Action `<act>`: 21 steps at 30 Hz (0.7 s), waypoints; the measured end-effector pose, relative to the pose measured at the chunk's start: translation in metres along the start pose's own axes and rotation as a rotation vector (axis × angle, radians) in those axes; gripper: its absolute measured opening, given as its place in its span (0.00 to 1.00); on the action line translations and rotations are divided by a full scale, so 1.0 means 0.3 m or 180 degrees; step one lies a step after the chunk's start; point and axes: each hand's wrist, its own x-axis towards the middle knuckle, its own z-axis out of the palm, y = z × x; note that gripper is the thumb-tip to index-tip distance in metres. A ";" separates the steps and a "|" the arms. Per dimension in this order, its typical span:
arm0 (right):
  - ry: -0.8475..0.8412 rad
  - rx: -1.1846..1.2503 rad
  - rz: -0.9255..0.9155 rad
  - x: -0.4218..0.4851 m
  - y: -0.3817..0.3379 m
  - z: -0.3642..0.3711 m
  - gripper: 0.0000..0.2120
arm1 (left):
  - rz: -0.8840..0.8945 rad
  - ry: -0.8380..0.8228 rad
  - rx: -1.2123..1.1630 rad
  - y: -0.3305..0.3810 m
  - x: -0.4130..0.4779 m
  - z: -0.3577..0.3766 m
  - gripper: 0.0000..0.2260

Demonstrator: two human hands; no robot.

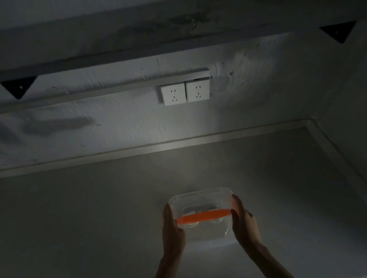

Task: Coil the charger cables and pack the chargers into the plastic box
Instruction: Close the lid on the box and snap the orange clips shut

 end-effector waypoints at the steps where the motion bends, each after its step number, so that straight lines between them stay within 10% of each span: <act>1: 0.0015 -0.0020 0.0019 0.002 0.006 0.007 0.22 | -0.0015 -0.0040 0.0013 -0.007 0.008 0.003 0.25; 21: 0.0196 -0.0627 -0.0178 -0.013 0.068 0.050 0.21 | 0.0370 -0.0077 0.0052 -0.110 0.013 0.050 0.28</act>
